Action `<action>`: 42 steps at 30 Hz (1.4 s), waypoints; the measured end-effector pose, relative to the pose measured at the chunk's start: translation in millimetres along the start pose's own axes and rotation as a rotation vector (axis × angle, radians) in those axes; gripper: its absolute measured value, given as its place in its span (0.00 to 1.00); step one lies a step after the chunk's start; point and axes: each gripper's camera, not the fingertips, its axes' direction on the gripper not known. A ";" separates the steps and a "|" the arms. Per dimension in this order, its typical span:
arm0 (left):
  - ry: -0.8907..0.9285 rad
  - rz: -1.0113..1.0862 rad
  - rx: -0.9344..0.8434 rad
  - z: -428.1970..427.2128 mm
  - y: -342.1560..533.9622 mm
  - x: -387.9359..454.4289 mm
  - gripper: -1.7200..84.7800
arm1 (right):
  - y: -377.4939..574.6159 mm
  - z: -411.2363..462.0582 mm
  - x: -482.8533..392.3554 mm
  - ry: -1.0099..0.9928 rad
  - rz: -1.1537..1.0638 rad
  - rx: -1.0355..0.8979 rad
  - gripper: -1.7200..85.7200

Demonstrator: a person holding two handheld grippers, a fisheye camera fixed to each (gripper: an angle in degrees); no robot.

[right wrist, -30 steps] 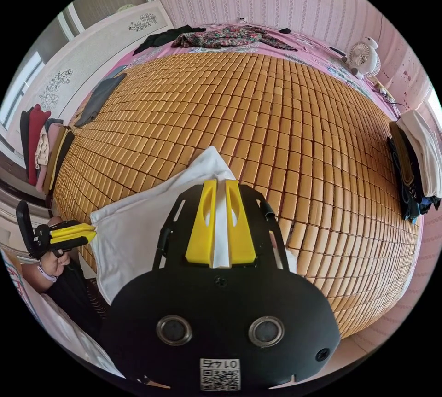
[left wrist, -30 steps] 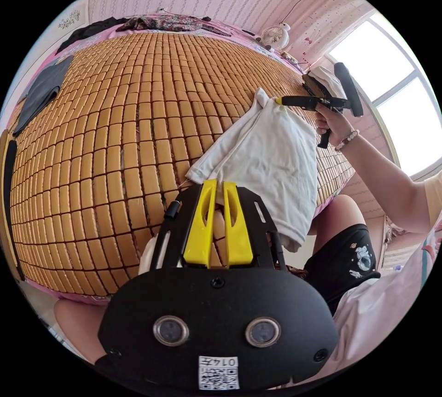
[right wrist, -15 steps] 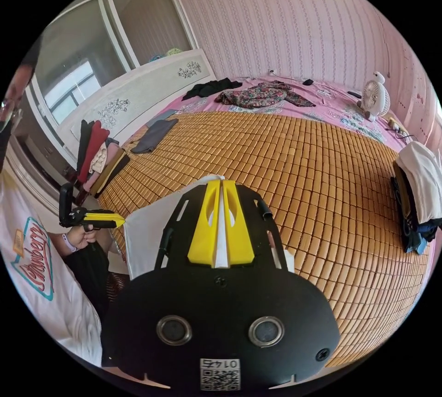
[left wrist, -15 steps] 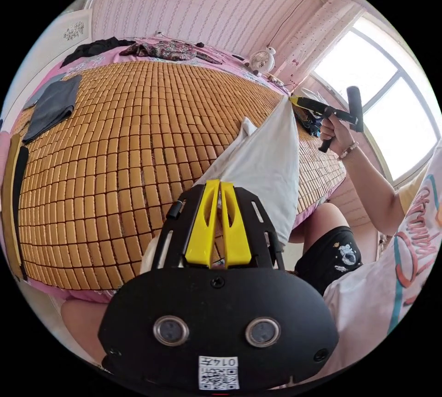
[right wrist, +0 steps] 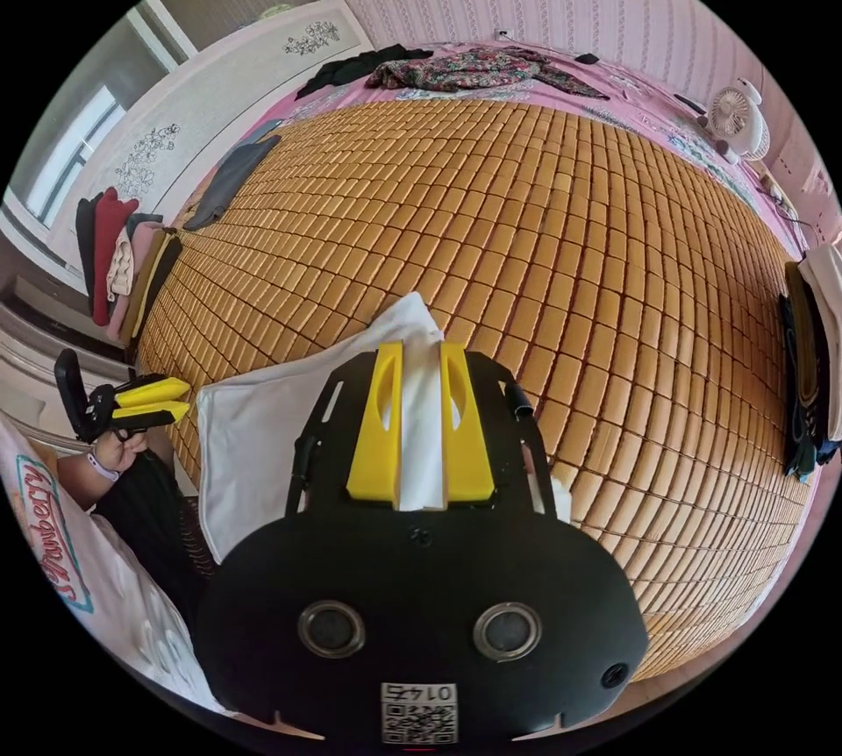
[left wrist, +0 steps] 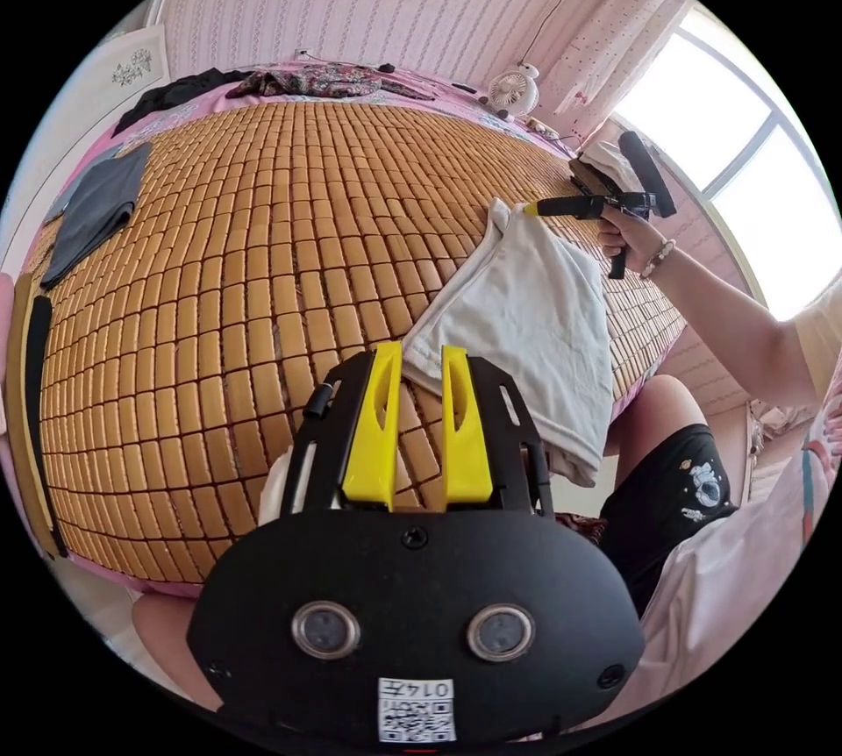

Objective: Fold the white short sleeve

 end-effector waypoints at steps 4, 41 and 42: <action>0.009 -0.035 -0.023 9.1 -4.1 3.2 0.11 | -6.1 -2.6 -7.4 0.014 -0.016 0.027 0.04; 0.015 0.119 0.332 -137.2 33.7 52.2 0.03 | -56.6 -148.4 -71.9 -0.163 -0.370 0.337 0.04; -0.001 0.079 0.377 -145.5 31.5 38.0 0.03 | -70.0 -150.1 -82.1 -0.166 -0.408 0.333 0.04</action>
